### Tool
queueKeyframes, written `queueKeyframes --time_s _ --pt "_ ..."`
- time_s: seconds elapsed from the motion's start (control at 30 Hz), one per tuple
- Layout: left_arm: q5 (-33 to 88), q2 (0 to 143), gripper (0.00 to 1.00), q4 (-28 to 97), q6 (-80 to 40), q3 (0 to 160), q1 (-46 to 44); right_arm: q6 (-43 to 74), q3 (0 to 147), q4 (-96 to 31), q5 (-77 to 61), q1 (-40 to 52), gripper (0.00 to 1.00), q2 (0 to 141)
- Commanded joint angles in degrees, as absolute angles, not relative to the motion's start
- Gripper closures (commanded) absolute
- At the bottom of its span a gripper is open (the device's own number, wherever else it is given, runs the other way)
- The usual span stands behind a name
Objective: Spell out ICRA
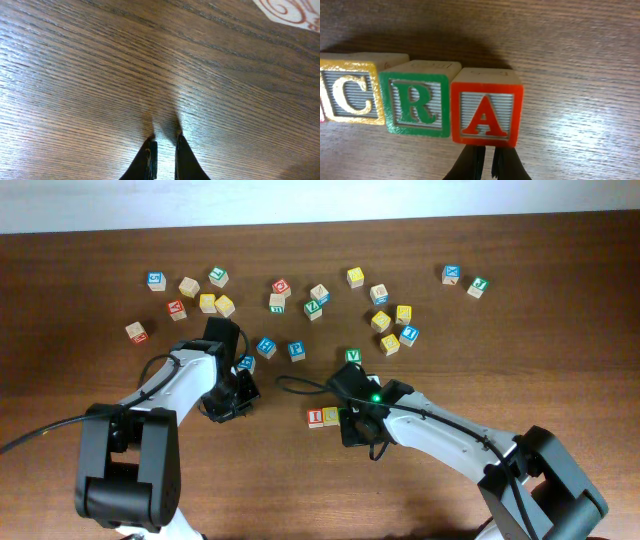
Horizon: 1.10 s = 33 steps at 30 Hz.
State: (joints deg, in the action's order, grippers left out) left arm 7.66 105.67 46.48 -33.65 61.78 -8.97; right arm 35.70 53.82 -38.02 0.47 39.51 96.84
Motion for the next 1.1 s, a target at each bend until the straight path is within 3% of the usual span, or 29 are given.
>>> queueKeyframes --time_s 0.0,0.77,1.07 --pt "6.4 107.9 0.93 45.9 -33.2 60.8 -8.8 34.7 53.1 -37.0 -0.9 39.4 0.96 97.2" --pt "6.4 107.9 0.93 46.0 -33.2 60.8 -8.8 33.4 52.6 -35.1 -0.9 39.4 0.96 97.2" --pt "6.4 107.9 0.92 46.0 -33.2 60.8 -8.8 35.0 50.2 -32.1 -6.9 39.4 0.96 97.2"
